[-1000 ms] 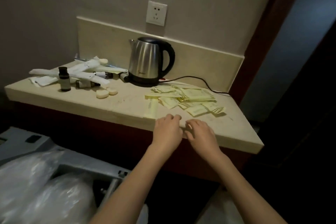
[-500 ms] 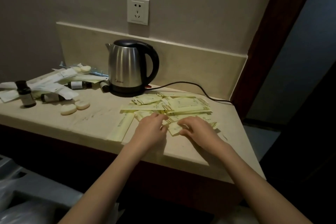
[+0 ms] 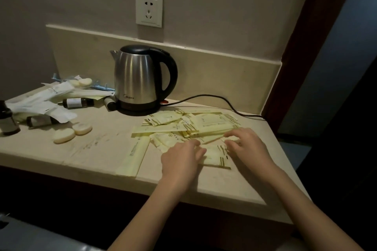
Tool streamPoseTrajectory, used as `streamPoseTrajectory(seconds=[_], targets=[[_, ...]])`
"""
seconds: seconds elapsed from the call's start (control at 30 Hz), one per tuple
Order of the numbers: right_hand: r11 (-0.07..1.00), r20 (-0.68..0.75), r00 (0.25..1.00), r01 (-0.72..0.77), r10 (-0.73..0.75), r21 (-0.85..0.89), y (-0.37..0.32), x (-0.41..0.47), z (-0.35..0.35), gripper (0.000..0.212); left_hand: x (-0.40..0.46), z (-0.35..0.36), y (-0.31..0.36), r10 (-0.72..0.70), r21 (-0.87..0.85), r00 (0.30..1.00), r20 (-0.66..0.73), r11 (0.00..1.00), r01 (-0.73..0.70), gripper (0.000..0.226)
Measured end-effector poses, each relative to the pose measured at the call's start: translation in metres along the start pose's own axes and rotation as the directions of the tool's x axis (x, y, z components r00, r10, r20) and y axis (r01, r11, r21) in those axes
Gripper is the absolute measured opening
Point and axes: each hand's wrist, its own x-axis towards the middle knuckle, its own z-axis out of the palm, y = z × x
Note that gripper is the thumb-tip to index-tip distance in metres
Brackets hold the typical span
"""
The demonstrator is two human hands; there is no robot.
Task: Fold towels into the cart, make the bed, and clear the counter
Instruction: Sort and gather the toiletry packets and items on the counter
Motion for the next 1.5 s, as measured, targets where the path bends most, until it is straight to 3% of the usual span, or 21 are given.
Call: streamPoseTrajectory(seconds=[0.13, 0.23, 0.37, 0.53, 0.6, 0.73, 0.9, 1.1, 1.3, 1.5], targets=[[0.971, 0.153, 0.959, -0.234, 0.237, -0.039, 0.020, 0.017, 0.000, 0.051, 0.003, 0.004, 0.014, -0.019, 0.089, 1.000, 0.022, 0.996, 0.017, 0.034], [0.958, 0.195, 0.944, -0.282, 0.266, 0.059, 0.023, 0.018, -0.003, 0.063, 0.005, 0.007, 0.014, -0.017, 0.105, 0.996, 0.093, 0.994, 0.007, 0.031], [0.919, 0.143, 0.956, -0.287, 0.257, 0.269, 0.024, 0.011, -0.019, 0.049, 0.009, 0.010, 0.013, 0.048, 0.055, 0.990, 0.130, 0.997, -0.056, 0.031], [0.825, 0.050, 0.954, -0.281, 0.295, 0.490, 0.013, 0.002, -0.037, 0.034, 0.002, 0.006, 0.009, 0.005, -0.220, 0.999, 0.053, 0.975, 0.007, 0.033], [0.791, 0.091, 0.951, -0.296, 0.295, 0.536, 0.004, 0.000, -0.038, 0.033, 0.000, 0.004, 0.008, -0.017, -0.302, 0.998, 0.054, 0.953, 0.033, 0.035], [0.738, 0.317, 0.909, -0.408, 0.272, 0.538, -0.014, -0.006, -0.015, 0.021, -0.003, 0.000, 0.012, -0.023, -0.483, 0.993, 0.112, 0.873, 0.074, 0.043], [0.837, 0.295, 0.924, -0.354, 0.243, 0.417, -0.024, -0.004, 0.003, 0.021, -0.008, 0.003, 0.020, -0.114, -0.615, 0.990, 0.083, 0.776, 0.141, 0.049], [0.720, 0.344, 0.914, -0.386, 0.215, 0.576, -0.033, -0.014, 0.001, 0.020, -0.010, 0.010, 0.015, -0.151, -0.785, 0.984, 0.096, 0.596, 0.168, 0.041], [0.746, 0.212, 0.951, -0.310, 0.227, 0.590, -0.047, -0.017, 0.008, 0.021, -0.016, 0.001, 0.013, -0.146, -0.849, 0.989, -0.022, 0.525, 0.058, 0.030], [0.624, 0.223, 0.969, -0.239, 0.106, 0.744, -0.073, -0.013, 0.009, 0.011, -0.014, -0.019, -0.007, -0.175, -0.867, 0.979, -0.104, 0.498, -0.003, 0.045]])
